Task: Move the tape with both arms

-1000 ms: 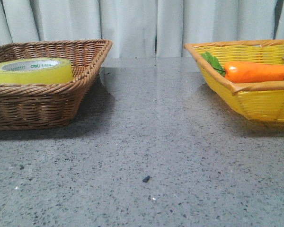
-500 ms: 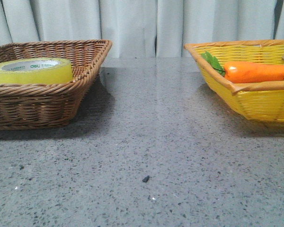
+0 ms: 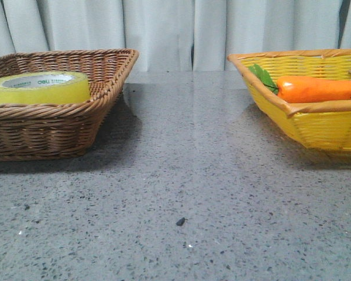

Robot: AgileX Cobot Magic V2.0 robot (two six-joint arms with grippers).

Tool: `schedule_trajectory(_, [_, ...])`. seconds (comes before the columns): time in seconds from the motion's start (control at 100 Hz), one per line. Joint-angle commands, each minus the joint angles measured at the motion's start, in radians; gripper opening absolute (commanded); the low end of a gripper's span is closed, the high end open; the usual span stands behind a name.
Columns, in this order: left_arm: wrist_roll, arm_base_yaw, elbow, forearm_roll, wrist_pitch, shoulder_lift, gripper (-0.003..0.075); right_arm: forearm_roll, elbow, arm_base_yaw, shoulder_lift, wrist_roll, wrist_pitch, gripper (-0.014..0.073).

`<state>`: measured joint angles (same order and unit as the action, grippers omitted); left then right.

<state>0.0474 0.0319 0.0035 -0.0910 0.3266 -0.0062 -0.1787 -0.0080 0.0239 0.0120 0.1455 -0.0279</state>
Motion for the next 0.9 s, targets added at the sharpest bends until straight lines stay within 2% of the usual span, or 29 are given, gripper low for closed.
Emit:
schedule_trajectory(0.0, [-0.010,0.000,0.009,-0.002,-0.053,-0.030,-0.0021,0.052,0.026,0.024,0.011,-0.020,0.091,-0.0074])
schedule_trajectory(0.03, [-0.010,0.000,0.009,-0.002,-0.053,-0.030,-0.0020,0.074,0.044,0.031,0.011,-0.027,0.100,-0.0074])
schedule_trajectory(0.08, [-0.010,0.000,0.009,-0.002,-0.053,-0.030,-0.0021,0.082,0.038,0.042,0.011,-0.054,0.004,-0.0074])
schedule_trajectory(0.27, [-0.010,0.000,0.009,-0.002,-0.053,-0.030,-0.0021,0.187,0.040,0.067,0.011,-0.200,-0.156,-0.0074])
schedule_trajectory(0.42, [-0.010,0.000,0.009,-0.002,-0.053,-0.030,-0.0021,0.190,0.040,0.068,0.013,-0.206,-0.271,-0.0074])
schedule_trajectory(0.89, [-0.010,0.000,0.009,-0.002,-0.053,-0.030,-0.0021,0.190,0.040,0.068,0.018,-0.206,-0.280,-0.0074])
